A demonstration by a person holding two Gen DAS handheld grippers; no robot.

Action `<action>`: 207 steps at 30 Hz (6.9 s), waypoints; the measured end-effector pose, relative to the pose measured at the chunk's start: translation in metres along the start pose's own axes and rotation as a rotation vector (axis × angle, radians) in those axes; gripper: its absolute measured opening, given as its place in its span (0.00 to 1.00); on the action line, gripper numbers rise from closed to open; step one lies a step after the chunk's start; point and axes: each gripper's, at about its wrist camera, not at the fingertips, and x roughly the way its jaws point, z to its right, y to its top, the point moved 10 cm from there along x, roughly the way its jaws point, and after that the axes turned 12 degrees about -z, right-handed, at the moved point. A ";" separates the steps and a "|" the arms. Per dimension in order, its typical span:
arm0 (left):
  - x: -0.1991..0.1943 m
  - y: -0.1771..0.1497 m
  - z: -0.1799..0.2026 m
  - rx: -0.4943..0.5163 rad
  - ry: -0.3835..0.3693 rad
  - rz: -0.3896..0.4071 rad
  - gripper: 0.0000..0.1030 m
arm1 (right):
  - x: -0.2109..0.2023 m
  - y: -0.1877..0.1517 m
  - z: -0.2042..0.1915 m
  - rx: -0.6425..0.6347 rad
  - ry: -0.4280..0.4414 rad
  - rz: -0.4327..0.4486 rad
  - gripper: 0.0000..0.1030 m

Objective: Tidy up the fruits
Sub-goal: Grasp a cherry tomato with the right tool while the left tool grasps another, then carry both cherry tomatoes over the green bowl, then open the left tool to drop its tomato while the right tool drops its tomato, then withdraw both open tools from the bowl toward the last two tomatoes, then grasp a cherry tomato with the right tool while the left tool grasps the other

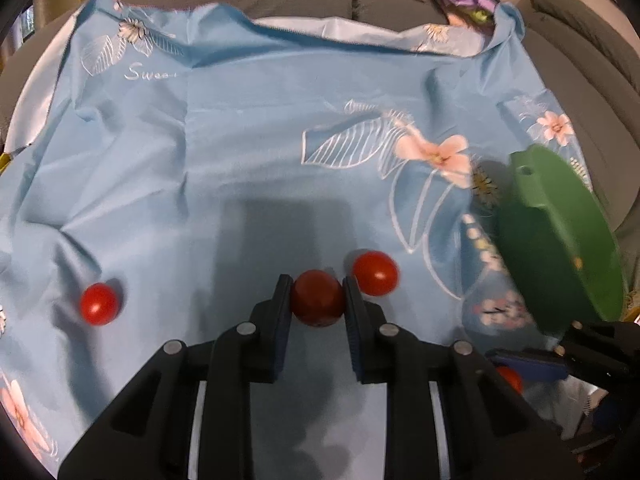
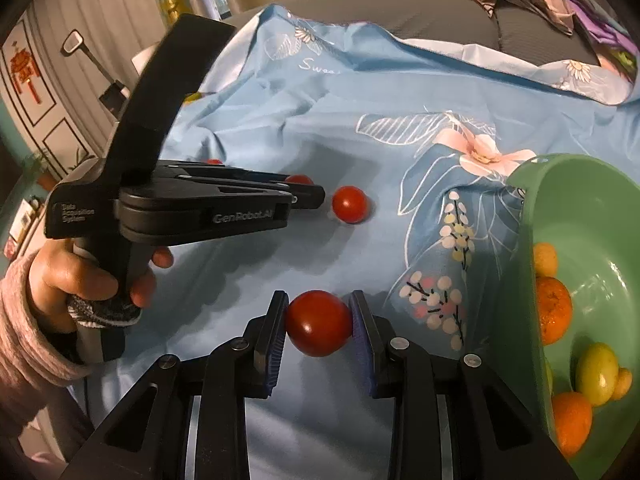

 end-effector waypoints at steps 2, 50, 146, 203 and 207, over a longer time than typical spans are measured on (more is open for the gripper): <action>-0.015 -0.006 0.003 0.002 -0.008 0.016 0.24 | -0.006 0.001 -0.003 -0.003 0.004 0.013 0.32; -0.068 -0.004 0.211 0.362 -0.123 0.062 0.24 | -0.136 -0.045 0.124 0.306 -0.116 0.273 0.32; -0.039 -0.008 0.206 0.386 0.015 -0.017 0.68 | -0.134 -0.066 0.168 0.440 -0.236 0.212 0.32; -0.090 -0.172 -0.040 -0.195 -0.136 0.006 0.78 | -0.039 -0.013 -0.022 0.135 -0.042 0.034 0.32; -0.090 -0.165 -0.053 -0.210 -0.128 0.017 0.78 | -0.025 0.012 -0.016 0.120 -0.075 0.023 0.32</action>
